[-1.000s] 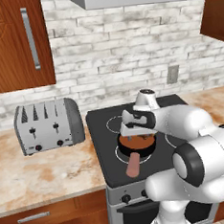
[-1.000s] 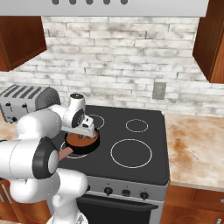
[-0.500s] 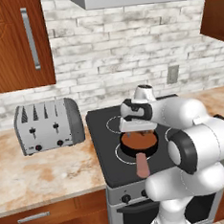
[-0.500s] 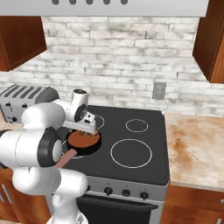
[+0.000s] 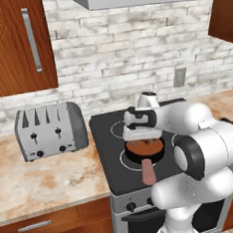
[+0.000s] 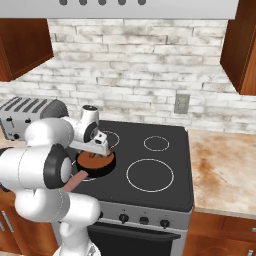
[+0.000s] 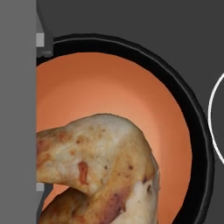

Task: Retrieve the chicken drumstick from the fridge and place it on the saucepan with marinade on the stove.

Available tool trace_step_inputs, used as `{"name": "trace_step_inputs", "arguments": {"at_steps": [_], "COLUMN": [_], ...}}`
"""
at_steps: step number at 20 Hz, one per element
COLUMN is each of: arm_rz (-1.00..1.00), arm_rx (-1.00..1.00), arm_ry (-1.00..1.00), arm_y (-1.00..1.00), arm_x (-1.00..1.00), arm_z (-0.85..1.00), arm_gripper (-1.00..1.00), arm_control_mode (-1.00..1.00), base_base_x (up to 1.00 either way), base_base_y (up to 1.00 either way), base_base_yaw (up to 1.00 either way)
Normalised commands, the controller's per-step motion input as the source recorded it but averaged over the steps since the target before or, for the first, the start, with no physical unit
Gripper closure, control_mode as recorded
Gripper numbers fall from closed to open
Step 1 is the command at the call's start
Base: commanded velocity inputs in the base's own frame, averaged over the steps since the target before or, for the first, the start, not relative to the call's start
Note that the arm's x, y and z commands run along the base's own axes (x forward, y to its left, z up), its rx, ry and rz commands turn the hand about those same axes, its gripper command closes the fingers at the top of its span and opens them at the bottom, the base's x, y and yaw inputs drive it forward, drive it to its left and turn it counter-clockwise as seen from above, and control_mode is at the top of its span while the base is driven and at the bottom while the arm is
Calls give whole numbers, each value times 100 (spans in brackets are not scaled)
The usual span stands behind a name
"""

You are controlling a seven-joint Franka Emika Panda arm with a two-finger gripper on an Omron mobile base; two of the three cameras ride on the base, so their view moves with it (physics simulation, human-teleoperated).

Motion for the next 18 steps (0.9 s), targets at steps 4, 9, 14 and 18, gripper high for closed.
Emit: {"name": "trace_step_inputs", "arguments": {"at_steps": [4,9,14,18], "arm_rz": [0,0,0,0], "arm_rx": [0,0,0,0], "arm_ry": [-5,8,5,-38], "arm_y": [18,5,0,0], "arm_x": [-21,-3,-1,-19], "arm_z": [-40,-42,-19,0], "arm_gripper": [-100,-100,-100,-100], "arm_control_mode": [-100,-100,-100,-100], "base_base_x": [0,0,0,0], "base_base_y": [0,0,0,0], "base_base_yaw": [0,0,0,0]}}
